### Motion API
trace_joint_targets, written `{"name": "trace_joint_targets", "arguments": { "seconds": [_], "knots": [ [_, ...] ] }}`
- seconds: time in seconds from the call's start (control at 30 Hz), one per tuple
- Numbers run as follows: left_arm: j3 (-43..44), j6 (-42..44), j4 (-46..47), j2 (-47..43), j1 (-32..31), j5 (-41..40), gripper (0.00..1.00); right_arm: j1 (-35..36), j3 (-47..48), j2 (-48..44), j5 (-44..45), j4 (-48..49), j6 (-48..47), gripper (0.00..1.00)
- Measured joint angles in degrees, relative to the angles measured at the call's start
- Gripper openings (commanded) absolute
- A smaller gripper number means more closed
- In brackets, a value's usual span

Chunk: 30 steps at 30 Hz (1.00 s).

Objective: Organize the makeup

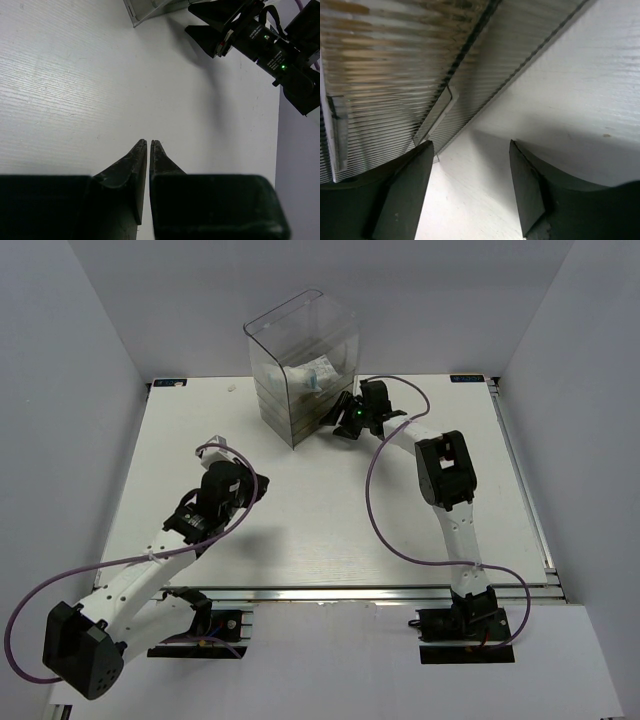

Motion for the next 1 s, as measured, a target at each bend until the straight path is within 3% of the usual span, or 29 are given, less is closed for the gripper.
{"name": "trace_joint_targets", "arguments": {
  "seconds": [0.13, 0.3, 0.43, 0.53, 0.57, 0.6, 0.67, 0.7, 0.73, 0.83, 1.0],
  "knots": [
    [0.6, 0.0, -0.5, 0.5, 0.0, 0.0, 0.18, 0.0, 0.6, 0.3, -0.4, 0.2, 0.2, 0.71],
    [1.1, 0.0, -0.9, 0.9, 0.0, 0.0, 0.14, 0.0, 0.4, 0.4, -0.2, 0.6, 0.1, 0.57],
    [1.2, -0.1, -0.9, 0.9, 0.0, 0.0, 0.07, -0.3, -3.6, -1.1, -0.4, 2.1, -1.4, 0.52],
    [1.2, -0.2, -0.3, 0.7, 0.0, 0.0, 0.06, -0.9, -9.1, -5.2, -1.0, 1.7, -4.3, 0.62],
    [1.2, -0.2, 0.0, 0.6, 0.0, 0.0, 0.06, -1.2, -11.2, -6.9, -1.4, 1.1, -5.5, 0.77],
    [1.0, -0.2, 0.5, 0.5, 0.0, 0.0, 0.09, -1.5, -13.9, -9.0, -2.0, 1.1, -7.0, 0.89],
    [0.6, -0.1, 2.4, 0.2, 0.0, 0.0, 0.23, -1.9, -19.5, -14.3, -2.9, 1.1, -11.1, 0.89],
    [0.3, 0.3, 2.9, 0.1, 0.0, 0.0, 0.47, -2.2, -22.2, -17.2, -3.3, 0.9, -13.6, 0.89],
    [0.2, 0.8, 3.5, 0.2, 0.0, 0.1, 0.59, -2.3, -24.2, -19.9, -3.5, 0.6, -16.2, 0.89],
    [0.1, 1.6, 5.8, 0.7, 0.1, 0.4, 0.84, -2.5, -28.9, -28.1, -3.3, -1.3, -24.8, 0.89],
    [0.1, 4.0, 10.2, 2.6, 0.3, 0.8, 0.97, -2.3, -28.8, -39.4, 1.5, -9.4, -37.0, 0.90]
  ]
}}
